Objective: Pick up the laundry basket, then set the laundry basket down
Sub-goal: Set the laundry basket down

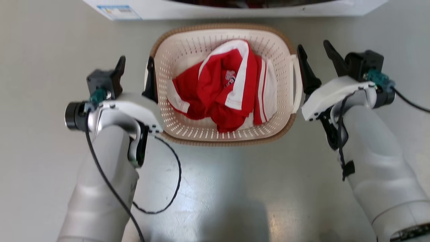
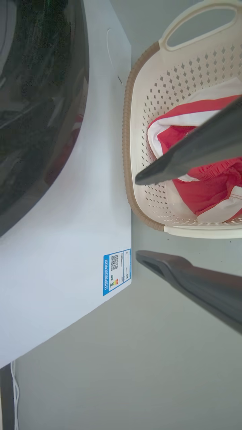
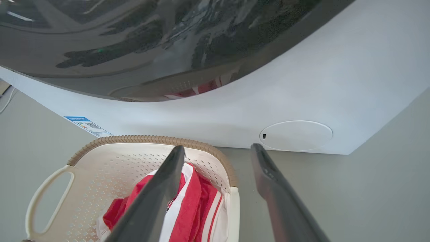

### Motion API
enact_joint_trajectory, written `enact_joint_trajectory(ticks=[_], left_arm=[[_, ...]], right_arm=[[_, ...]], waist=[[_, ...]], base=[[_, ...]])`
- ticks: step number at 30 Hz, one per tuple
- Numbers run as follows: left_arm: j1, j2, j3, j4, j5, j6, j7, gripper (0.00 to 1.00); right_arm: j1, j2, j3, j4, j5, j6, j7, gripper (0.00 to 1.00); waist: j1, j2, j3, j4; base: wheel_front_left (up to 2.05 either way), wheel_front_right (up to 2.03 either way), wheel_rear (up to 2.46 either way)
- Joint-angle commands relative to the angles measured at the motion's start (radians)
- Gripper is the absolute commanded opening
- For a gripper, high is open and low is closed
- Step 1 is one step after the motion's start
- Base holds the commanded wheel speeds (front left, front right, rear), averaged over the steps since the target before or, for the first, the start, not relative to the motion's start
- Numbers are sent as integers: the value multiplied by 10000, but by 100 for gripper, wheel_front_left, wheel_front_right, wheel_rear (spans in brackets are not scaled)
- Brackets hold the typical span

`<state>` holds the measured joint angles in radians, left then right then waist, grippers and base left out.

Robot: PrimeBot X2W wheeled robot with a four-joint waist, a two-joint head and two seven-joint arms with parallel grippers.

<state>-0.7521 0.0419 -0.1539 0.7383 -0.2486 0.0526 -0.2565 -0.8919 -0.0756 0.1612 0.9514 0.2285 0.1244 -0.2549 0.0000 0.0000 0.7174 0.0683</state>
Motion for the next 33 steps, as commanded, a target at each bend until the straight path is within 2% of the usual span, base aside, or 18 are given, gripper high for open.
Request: enact_joint_trajectory(ticks=[1,12,21,33], left_arm=[[637,304,355,-450,170,45,-53,100],[3349,272,1104,-2590,1015,28,-53,100],[5661,227,1413,-4303,1382,46,-53,100],[7954,124,1283,-6259,1384,183,-53,100]], right_arm=[[659,254,88,-524,-55,63,-68,100],[3413,254,-177,-3342,177,63,-68,100],[5735,254,-541,-5080,350,63,-68,100],[7934,254,-674,-6669,542,63,-68,100]], waist=[[0,0,-557,-91],[0,0,-2900,-358],[0,0,-4679,-559],[0,0,-5986,-560]], base=[[0,0,0],[0,0,0],[0,0,0],[0,0,0]])
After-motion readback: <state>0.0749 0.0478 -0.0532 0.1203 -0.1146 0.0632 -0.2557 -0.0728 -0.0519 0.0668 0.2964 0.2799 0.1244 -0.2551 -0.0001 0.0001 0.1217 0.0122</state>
